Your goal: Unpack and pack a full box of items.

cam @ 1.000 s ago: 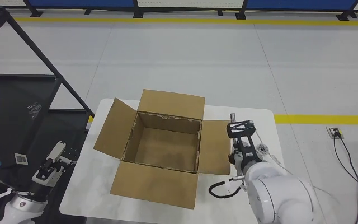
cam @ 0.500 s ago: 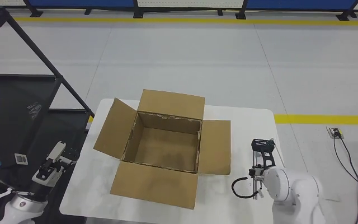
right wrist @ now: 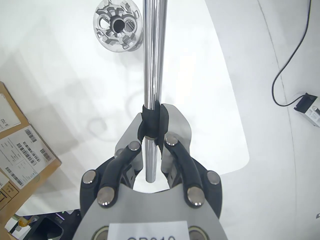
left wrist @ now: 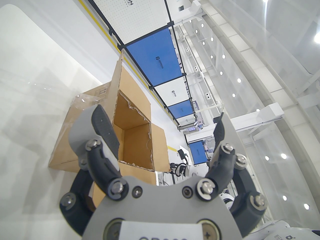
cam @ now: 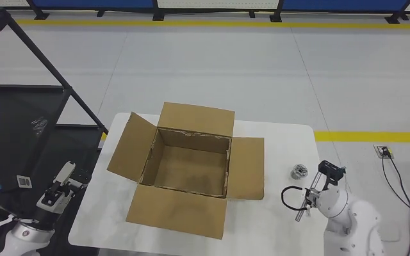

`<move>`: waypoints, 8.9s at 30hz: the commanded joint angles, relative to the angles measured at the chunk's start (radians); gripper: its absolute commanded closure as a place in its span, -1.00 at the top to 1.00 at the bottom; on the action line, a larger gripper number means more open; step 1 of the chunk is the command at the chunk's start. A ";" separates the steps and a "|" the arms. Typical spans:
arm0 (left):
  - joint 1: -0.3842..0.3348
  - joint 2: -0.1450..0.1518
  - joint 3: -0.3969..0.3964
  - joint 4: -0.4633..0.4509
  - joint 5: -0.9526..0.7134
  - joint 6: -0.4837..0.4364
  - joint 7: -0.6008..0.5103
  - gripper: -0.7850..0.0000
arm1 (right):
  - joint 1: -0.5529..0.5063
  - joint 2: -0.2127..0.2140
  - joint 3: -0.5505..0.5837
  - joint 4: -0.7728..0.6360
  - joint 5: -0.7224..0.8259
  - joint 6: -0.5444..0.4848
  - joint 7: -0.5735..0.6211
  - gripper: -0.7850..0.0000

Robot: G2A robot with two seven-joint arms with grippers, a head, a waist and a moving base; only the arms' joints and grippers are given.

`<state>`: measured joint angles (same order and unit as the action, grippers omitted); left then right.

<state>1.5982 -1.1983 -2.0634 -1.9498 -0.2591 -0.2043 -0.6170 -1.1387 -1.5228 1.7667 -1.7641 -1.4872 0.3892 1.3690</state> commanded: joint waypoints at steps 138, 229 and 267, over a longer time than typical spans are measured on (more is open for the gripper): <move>-0.130 0.065 0.281 0.366 0.351 0.062 0.035 1.00 | 0.049 0.092 -0.293 -0.021 0.699 -0.115 -0.614 1.00; -0.067 0.096 0.128 0.303 0.204 0.024 0.094 1.00 | 0.177 0.192 -0.184 0.322 0.104 -0.198 0.000 -0.19; -0.075 0.107 0.125 0.316 0.203 0.029 0.101 1.00 | 0.260 0.201 -0.218 0.538 0.168 -0.169 -0.091 -1.00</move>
<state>1.5228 -1.0918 -1.9377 -1.6334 -0.0572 -0.1751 -0.5158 -0.8788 -1.3220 1.5482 -1.2275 -1.3216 0.2202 1.2781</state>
